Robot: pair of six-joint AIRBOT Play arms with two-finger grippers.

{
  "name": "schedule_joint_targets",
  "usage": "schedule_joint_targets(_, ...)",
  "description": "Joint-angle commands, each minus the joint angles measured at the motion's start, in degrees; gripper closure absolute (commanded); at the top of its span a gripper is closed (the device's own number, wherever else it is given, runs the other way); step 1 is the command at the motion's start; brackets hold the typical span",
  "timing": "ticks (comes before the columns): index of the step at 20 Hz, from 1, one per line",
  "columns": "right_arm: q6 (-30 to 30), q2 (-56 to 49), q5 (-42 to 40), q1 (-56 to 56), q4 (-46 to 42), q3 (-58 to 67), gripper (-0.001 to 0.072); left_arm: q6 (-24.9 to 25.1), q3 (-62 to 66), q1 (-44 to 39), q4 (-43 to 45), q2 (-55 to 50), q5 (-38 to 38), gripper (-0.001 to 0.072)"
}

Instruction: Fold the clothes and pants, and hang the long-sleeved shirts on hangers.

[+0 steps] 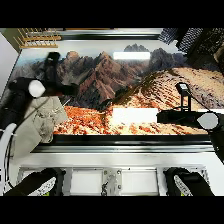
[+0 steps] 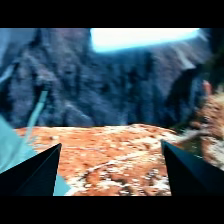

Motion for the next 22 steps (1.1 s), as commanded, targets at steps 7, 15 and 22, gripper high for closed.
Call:
schedule_joint_targets(7, 0.0, -0.04, 0.0, 0.04, 0.0, -0.02, 0.0691, 0.92, -1.64, 34.71, 6.56, 0.13, -5.4, 0.0007)
schedule_joint_targets(15, 0.0, -0.04, 0.02, 0.04, 0.02, -0.02, 0.0691, -0.59, -12.94, 37.42, 6.47, -0.02, 1.44, 0.0008)
schedule_joint_targets(22, 0.0, -0.04, 0.02, 0.04, 0.0, -0.02, 0.0691, -5.22, -13.0, 28.41, 6.43, -2.91, -0.5, 0.0347)
